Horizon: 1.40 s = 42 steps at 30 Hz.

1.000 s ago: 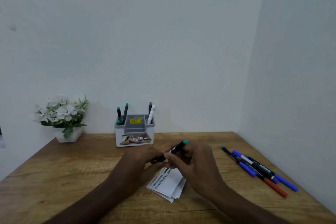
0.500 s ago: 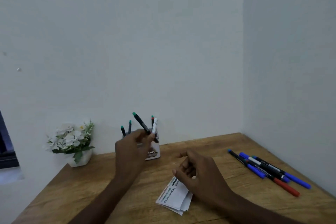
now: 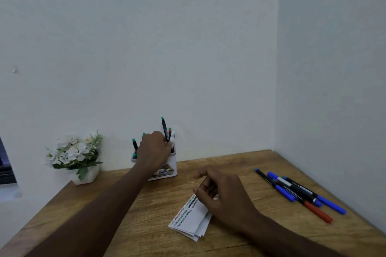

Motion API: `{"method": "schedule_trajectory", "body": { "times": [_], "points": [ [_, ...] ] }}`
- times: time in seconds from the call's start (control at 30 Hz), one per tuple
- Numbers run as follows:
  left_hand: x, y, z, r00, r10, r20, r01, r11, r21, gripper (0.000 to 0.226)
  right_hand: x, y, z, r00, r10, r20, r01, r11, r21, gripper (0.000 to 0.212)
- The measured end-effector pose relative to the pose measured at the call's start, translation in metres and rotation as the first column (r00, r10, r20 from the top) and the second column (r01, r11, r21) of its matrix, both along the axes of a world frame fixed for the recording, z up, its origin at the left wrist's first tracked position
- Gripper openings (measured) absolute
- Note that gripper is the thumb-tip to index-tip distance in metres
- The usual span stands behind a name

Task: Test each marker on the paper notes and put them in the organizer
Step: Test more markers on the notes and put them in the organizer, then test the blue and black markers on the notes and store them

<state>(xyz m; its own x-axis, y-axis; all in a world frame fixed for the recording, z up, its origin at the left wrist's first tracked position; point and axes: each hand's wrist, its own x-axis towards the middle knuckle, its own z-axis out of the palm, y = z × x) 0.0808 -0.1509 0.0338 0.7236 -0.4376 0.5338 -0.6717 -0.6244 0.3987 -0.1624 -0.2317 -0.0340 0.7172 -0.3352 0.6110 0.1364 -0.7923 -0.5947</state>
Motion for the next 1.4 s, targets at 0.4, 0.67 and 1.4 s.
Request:
{"method": "schedule_trajectory", "body": {
  "times": [0.4,0.67,1.4],
  "points": [
    [-0.074,0.076,-0.035,0.833,-0.550,0.060,0.538,0.831,0.141,0.034,-0.018,-0.055,0.033,0.749,-0.573,-0.333,0.373,0.780,-0.503,0.017],
    [-0.079,0.095,-0.078,0.785,-0.619,-0.022,0.602,0.755,0.260,0.040,-0.036,-0.091,0.034,0.517,-0.750,-0.412,0.478,0.653,-0.587,0.007],
    [-0.071,0.092,-0.087,0.781,-0.614,-0.115,0.622,0.747,0.236,0.039,-0.023,-0.074,0.039,0.596,-0.646,-0.477,0.439,0.760,-0.480,0.052]
  ]
}}
